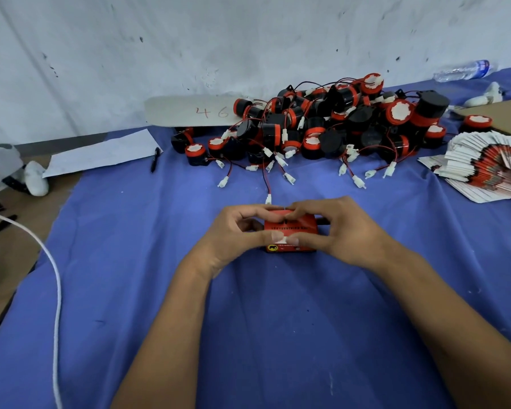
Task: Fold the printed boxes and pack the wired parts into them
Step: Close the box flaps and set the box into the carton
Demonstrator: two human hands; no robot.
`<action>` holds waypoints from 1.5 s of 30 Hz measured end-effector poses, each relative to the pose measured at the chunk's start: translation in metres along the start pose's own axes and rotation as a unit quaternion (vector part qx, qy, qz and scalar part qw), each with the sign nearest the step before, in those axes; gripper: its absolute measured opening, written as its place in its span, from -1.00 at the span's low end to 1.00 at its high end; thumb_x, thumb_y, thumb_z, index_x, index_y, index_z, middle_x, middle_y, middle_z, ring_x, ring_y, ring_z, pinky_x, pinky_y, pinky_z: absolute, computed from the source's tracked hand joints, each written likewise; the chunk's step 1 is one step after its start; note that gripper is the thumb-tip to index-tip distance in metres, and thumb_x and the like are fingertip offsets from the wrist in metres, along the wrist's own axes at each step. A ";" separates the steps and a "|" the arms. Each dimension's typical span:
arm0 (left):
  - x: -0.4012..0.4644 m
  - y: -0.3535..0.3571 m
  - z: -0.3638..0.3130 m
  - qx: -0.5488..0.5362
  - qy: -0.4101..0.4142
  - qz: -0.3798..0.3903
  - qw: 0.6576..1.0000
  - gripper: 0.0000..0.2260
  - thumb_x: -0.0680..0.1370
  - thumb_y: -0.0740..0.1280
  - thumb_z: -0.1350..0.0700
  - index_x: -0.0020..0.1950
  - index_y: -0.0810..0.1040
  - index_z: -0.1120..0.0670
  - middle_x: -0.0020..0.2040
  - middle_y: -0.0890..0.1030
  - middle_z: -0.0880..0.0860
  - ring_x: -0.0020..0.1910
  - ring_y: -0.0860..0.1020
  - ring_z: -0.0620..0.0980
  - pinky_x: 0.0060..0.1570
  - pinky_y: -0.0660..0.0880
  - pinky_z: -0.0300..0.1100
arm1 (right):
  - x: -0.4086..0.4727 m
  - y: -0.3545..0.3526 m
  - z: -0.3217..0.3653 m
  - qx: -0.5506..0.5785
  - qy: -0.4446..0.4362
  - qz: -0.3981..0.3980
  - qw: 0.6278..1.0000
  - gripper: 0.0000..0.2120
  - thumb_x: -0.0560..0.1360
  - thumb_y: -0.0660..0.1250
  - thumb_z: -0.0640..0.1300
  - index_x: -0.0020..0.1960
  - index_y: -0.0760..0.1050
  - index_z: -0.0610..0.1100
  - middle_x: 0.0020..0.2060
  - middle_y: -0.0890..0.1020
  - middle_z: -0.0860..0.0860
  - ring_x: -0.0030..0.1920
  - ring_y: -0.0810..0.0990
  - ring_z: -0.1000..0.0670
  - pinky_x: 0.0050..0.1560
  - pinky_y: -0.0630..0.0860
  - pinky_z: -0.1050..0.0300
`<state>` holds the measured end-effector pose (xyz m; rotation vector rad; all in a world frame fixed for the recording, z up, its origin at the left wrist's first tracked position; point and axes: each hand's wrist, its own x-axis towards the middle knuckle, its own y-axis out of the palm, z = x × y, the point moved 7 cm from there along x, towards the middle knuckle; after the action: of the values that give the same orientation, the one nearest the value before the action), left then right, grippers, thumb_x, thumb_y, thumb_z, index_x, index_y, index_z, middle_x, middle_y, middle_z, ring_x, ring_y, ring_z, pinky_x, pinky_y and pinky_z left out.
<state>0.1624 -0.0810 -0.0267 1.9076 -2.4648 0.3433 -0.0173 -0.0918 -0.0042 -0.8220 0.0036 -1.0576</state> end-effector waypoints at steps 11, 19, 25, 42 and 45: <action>-0.001 0.003 -0.006 0.077 0.016 -0.028 0.996 -0.74 0.32 0.64 0.14 -0.05 0.68 0.04 0.20 0.71 -0.03 0.09 0.57 0.45 0.12 0.61 0.27 | -0.003 0.004 -0.005 -0.014 0.000 -0.036 0.999 -0.70 0.37 0.59 0.10 0.03 0.66 0.01 -0.04 0.73 0.02 -0.07 0.70 -0.06 -0.01 0.63 -0.12; -0.002 0.004 -0.007 0.096 0.022 -0.029 0.995 -0.65 0.32 0.64 0.15 0.06 0.65 0.06 0.17 0.70 -0.04 -0.01 0.58 0.44 0.06 0.60 0.32 | -0.003 0.004 -0.004 0.010 0.003 -0.005 1.000 -0.65 0.40 0.53 0.17 0.15 0.62 0.14 0.05 0.69 0.13 0.04 0.68 0.03 0.03 0.65 0.00; 0.000 0.007 -0.004 0.133 0.016 -0.024 0.991 -0.52 0.29 0.63 0.19 0.13 0.56 -0.07 0.07 0.63 -0.03 -0.07 0.56 0.29 0.00 0.63 0.25 | 0.001 0.001 -0.007 -0.013 0.006 -0.037 0.999 -0.66 0.43 0.45 0.24 0.14 0.64 0.14 -0.03 0.71 0.17 0.00 0.69 0.06 -0.02 0.65 -0.04; 0.001 0.008 -0.008 0.169 0.030 -0.034 0.984 -0.45 0.32 0.63 0.21 0.24 0.56 -0.06 0.13 0.64 -0.08 0.03 0.65 0.13 0.05 0.64 0.15 | 0.003 0.000 -0.003 -0.040 -0.002 -0.076 0.996 -0.78 0.59 0.37 0.09 0.15 0.66 0.03 -0.06 0.71 0.18 -0.03 0.68 0.13 -0.04 0.61 0.11; 0.000 0.008 -0.009 0.173 0.037 -0.032 0.984 -0.45 0.31 0.62 0.18 0.24 0.56 -0.06 0.12 0.63 -0.12 0.00 0.64 0.12 0.04 0.65 0.14 | 0.001 0.001 -0.003 -0.059 -0.003 -0.076 0.995 -0.73 0.57 0.35 0.12 0.19 0.64 0.04 -0.01 0.71 0.18 0.00 0.67 0.16 -0.01 0.60 0.14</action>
<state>0.1531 -0.0773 -0.0193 2.0386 -2.4168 0.8765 -0.0170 -0.0940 -0.0071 -0.9434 -0.0017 -1.2067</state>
